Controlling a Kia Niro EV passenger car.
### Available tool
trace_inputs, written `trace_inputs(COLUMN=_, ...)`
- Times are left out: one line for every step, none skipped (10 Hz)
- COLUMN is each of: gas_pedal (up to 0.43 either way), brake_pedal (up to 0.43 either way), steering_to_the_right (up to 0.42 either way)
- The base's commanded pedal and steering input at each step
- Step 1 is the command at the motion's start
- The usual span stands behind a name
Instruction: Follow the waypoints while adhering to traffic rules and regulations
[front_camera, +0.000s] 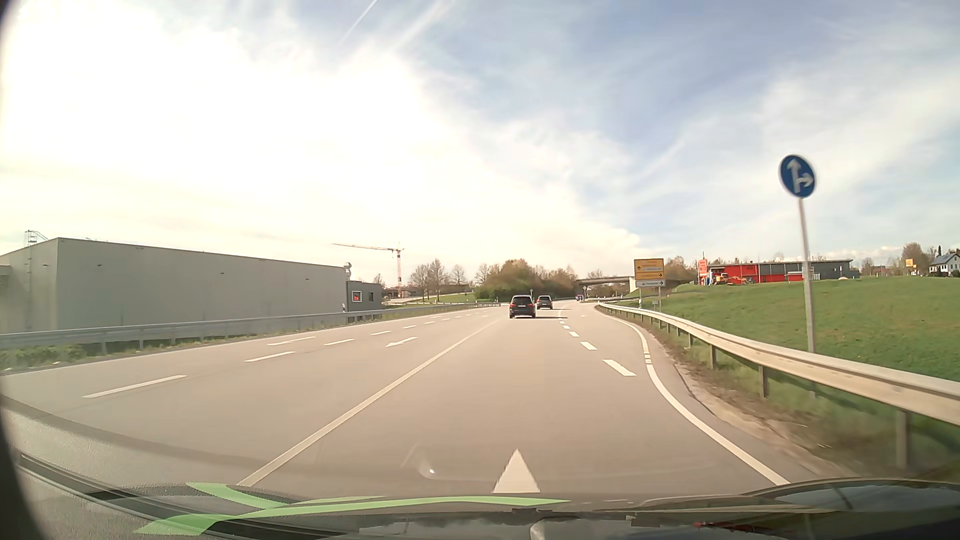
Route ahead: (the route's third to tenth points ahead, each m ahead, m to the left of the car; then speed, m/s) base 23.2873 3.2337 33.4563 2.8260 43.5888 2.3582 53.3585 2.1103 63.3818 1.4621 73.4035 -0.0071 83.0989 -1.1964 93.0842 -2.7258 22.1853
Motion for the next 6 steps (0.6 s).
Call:
trace_inputs(gas_pedal=0.157, brake_pedal=0.0, steering_to_the_right=0.012)
trace_inputs(gas_pedal=0.15, brake_pedal=0.0, steering_to_the_right=0.012)
trace_inputs(gas_pedal=0.138, brake_pedal=0.0, steering_to_the_right=0.012)
trace_inputs(gas_pedal=0.138, brake_pedal=0.0, steering_to_the_right=0.012)
trace_inputs(gas_pedal=0.138, brake_pedal=0.0, steering_to_the_right=0.012)
trace_inputs(gas_pedal=0.13, brake_pedal=0.0, steering_to_the_right=0.011)
